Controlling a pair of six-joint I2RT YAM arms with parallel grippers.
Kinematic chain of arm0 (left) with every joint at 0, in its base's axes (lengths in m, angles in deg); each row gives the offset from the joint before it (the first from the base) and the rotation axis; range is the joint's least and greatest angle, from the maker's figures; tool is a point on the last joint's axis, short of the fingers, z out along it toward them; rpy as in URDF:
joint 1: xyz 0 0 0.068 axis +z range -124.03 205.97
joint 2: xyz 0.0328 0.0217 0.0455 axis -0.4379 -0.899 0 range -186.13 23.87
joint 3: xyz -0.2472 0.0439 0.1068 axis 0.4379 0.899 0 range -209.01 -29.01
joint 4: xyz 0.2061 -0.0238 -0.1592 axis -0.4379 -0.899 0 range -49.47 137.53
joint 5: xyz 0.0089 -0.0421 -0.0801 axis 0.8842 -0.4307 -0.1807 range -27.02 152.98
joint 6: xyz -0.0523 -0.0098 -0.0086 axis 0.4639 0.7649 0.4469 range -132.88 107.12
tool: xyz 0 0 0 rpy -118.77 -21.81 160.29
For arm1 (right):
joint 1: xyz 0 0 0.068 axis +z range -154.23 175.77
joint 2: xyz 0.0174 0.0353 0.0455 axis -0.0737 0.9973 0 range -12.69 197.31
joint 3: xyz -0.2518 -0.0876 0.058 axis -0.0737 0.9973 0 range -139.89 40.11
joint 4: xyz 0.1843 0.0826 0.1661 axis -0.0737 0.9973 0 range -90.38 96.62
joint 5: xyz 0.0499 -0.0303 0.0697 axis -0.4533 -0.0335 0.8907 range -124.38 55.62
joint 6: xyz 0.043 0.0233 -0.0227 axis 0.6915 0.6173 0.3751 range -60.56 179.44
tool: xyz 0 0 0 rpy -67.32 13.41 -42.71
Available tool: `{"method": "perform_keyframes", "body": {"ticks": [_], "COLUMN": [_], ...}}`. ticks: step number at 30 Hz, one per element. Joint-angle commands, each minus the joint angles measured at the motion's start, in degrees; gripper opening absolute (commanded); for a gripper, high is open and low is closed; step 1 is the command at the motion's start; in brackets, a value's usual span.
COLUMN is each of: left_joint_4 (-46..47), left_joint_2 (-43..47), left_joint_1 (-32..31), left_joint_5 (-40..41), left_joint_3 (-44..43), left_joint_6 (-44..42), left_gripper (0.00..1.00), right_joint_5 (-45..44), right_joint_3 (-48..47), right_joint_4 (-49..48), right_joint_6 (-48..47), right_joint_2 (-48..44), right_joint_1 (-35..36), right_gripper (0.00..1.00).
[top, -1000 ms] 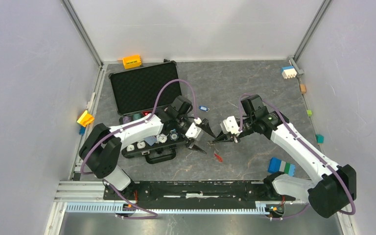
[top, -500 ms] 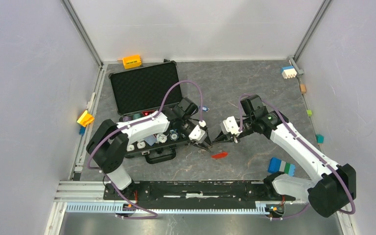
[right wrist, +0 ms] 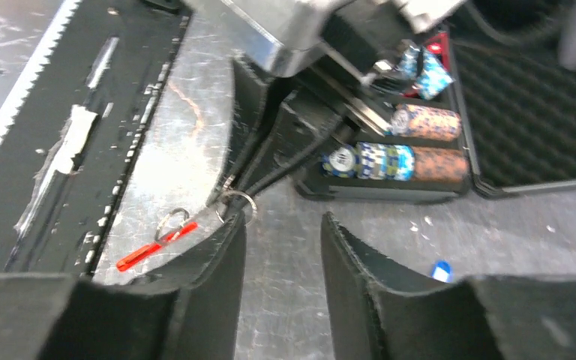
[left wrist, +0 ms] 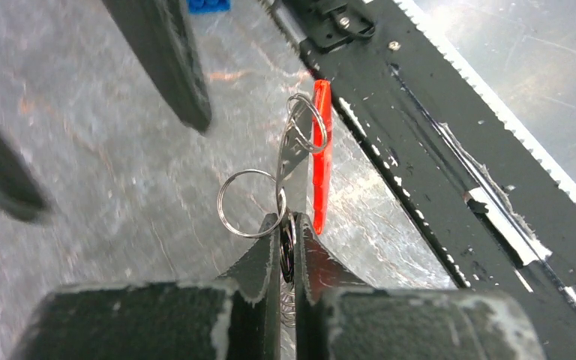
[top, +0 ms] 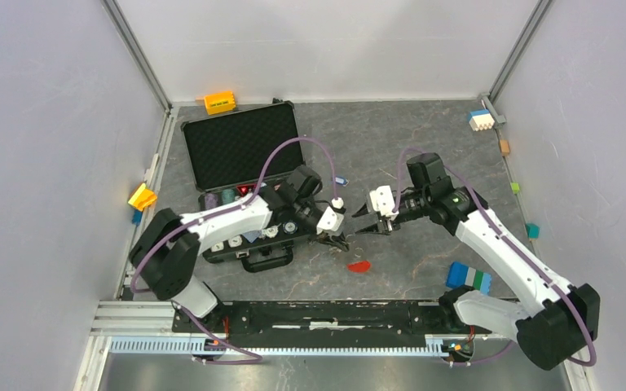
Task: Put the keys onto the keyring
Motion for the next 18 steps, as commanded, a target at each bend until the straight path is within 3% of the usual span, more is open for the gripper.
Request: {"method": "perform_keyframes", "body": {"ticks": [1, 9, 18], "left_joint_4": [20.27, 26.85, 32.86], "left_joint_2": [8.27, 15.66, 19.70], "left_joint_1": [-0.29, -0.29, -0.47], "left_joint_5": [12.02, 30.24, 33.55], "left_joint_3": [7.09, 9.25, 14.17], "left_joint_6": [23.73, 41.02, 54.65], "left_gripper": [0.02, 0.02, 0.02], "right_joint_5": [-6.99, -7.38, -7.63], "right_joint_3": [-0.62, 7.08, 10.06], "right_joint_4": [-8.47, -14.43, -21.39], "right_joint_6": [7.67, 15.09, 20.77], "right_joint_2": [-4.90, -9.91, -6.89], "right_joint_1": [-1.24, -2.50, -4.41], "right_gripper": [0.52, 0.82, 0.86]}}
